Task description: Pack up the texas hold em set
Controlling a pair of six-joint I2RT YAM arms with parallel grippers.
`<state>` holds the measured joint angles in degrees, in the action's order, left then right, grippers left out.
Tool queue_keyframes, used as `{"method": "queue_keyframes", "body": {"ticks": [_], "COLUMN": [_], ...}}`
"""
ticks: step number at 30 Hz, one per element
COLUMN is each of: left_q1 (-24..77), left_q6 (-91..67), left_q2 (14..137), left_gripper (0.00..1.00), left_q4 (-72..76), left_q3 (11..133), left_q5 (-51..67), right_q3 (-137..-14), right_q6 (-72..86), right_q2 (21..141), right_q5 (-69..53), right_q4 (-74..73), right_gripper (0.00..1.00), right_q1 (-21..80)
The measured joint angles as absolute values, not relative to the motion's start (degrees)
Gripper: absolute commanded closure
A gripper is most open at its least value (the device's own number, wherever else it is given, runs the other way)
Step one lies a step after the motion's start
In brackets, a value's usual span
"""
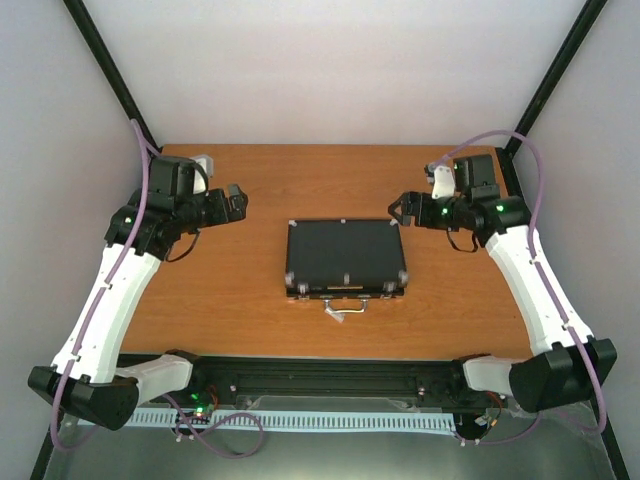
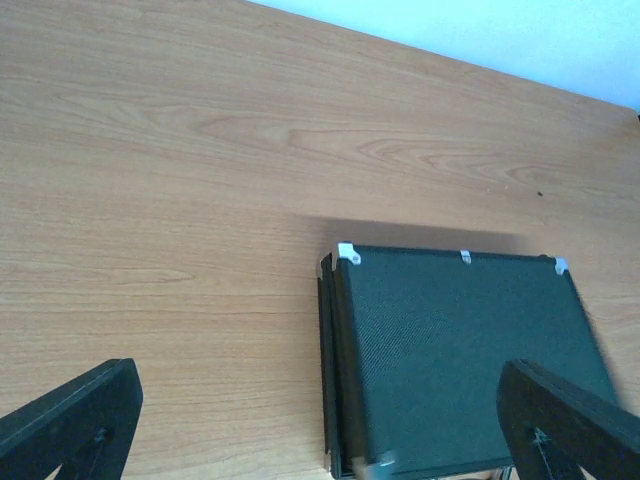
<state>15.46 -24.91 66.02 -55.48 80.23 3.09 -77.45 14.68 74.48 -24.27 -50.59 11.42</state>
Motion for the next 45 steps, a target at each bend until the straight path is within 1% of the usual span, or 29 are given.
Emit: {"method": "queue_keyframes", "body": {"ticks": [2, 3, 5, 12, 13, 17, 18, 21, 22, 24, 25, 26, 30, 31, 36, 40, 45], "left_q1": [15.5, 15.5, 15.5, 15.8, 16.1, 18.4, 19.3, 21.3, 22.3, 24.3, 25.6, 26.8, 29.8, 30.1, 30.3, 30.3, 30.3], "left_q6": [-25.0, -25.0, -25.1, -26.3, -26.6, -27.6, -27.9, -28.8, -29.0, -29.6, -29.8, -30.0, -30.9, -31.0, -31.0, -30.7, -30.4], "left_q2": [66.0, 66.0, 66.0, 66.6, 67.0, 69.6, 70.5, 72.4, 73.1, 74.5, 75.5, 76.5, 81.1, 82.3, 87.6, 88.9, 90.7], "left_gripper": [0.00, 0.00, 0.00, 0.00, 0.00, 0.00, 0.00, 0.01, 0.02, 0.04, 0.07, 0.11, 0.34, 0.37, 0.42, 0.51, 0.55], "left_q4": [-55.5, -55.5, -55.5, -54.3, -53.8, -52.9, -52.6, -51.4, -50.8, -49.8, -49.2, -48.8, -46.9, -46.4, -44.6, -43.5, -42.2], "left_q3": [79.9, 79.7, 79.2, 74.5, 73.5, 71.2, 71.1, 71.1, 71.1, 71.1, 71.1, 71.1, 71.3, 71.5, 73.6, 74.6, 74.9], "left_q5": [3.1, 3.1, 3.2, 7.2, 7.9, 9.8, 10.2, 10.7, 10.8, 10.9, 11.0, 11.0, 12.2, 12.7, 14.5, 15.0, 16.2], "right_q3": [-74.9, -73.7, -71.4, -65.7, -64.8, -58.9, -56.9, -50.7, -48.4, -45.2, -43.5, -42.0, -38.9, -38.2, -35.9, -35.9, -36.1], "right_q6": [14.9, 15.0, 15.5, 15.9, 16.0, 17.4, 18.1, 20.2, 21.3, 22.2, 23.1, 23.9, 25.4, 25.8, 28.0, 29.0, 29.0], "right_q2": [72.2, 71.5, 70.5, 66.9, 66.2, 62.2, 60.9, 57.1, 56.0, 54.7, 54.1, 53.7, 53.5, 53.5, 54.5, 57.0, 61.1], "right_q5": [-25.5, -26.1, -27.0, -30.3, -30.5, -30.9, -31.0, -31.7, -31.9, -32.0, -31.9, -31.6, -30.0, -29.5, -26.7, -24.9, -24.2], "right_q4": [-50.6, -50.6, -50.9, -51.9, -52.0, -52.1, -52.1, -52.1, -52.0, -51.6, -51.6, -51.4, -49.9, -49.2, -45.3, -42.0, -39.2], "right_gripper": [0.10, 0.08, 0.00, 0.00, 0.02, 0.16, 0.24, 0.57, 0.70, 0.92, 0.96, 0.97, 0.97, 0.97, 0.97, 0.97, 0.97], "right_q1": [11.4, 11.4, 11.4, 11.7, 11.9, 14.2, 15.1, 16.9, 17.4, 17.8, 18.0, 18.1, 18.1, 18.2, 18.2, 18.2, 18.2]}}
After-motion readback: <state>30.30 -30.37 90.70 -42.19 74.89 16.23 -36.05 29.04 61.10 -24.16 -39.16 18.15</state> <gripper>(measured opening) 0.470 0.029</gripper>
